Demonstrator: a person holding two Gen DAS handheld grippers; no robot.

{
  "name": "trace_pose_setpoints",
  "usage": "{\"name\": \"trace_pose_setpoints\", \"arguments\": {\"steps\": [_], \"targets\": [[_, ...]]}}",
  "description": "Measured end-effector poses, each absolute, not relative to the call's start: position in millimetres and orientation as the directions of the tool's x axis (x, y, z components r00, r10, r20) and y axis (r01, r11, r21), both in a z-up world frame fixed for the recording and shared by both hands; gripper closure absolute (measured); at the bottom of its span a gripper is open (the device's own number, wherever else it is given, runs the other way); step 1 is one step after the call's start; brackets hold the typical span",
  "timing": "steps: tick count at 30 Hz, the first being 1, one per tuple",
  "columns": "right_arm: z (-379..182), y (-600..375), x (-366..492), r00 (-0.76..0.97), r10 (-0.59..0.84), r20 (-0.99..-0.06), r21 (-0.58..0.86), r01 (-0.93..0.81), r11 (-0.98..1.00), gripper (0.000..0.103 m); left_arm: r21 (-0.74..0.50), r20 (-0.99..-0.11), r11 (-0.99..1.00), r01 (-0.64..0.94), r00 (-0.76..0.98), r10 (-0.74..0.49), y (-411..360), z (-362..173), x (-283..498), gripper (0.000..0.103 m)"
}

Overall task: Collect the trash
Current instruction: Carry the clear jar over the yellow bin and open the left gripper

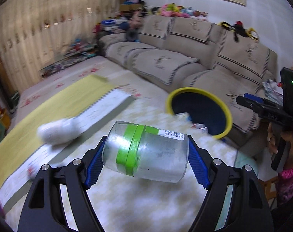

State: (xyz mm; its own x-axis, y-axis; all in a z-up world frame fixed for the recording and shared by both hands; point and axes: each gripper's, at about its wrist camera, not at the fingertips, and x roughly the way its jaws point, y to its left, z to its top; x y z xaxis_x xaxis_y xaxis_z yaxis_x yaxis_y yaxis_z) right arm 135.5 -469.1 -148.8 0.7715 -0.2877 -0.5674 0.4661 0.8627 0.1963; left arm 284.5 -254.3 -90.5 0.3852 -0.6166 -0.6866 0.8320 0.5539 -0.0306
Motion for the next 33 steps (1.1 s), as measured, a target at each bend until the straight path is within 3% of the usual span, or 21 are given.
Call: {"name": "trace_pose_setpoints", "arguments": {"steps": [16, 19, 24, 33], "targets": [[-156.8, -526.6, 87.6, 0.726, -0.37, -0.579, 0.226, 0.579, 0.784, 0.027, -0.089, -0.758, 0.426, 0.9, 0.216, -0.615, -481.3, -135.0, 294.5, 0.025], [-154.9, -528.4, 84.2, 0.725, -0.379, -0.575, 0.224, 0.585, 0.779, 0.027, -0.118, -0.761, 0.448, 0.886, 0.209, -0.614, -501.7, -140.9, 300.0, 0.011], [-155.6, -528.0, 83.2, 0.726, -0.378, -0.574, 0.224, 0.584, 0.78, 0.024, -0.144, -0.736, 0.477, 0.867, 0.229, -0.638, -482.0, -127.5, 301.6, 0.011], [-171.8, -503.1, 116.4, 0.728, -0.292, -0.62, 0.22, 0.518, 0.826, 0.024, -0.148, -0.594, 0.642, 0.752, 0.452, -0.666, -321.4, -70.4, 299.1, 0.005]]}}
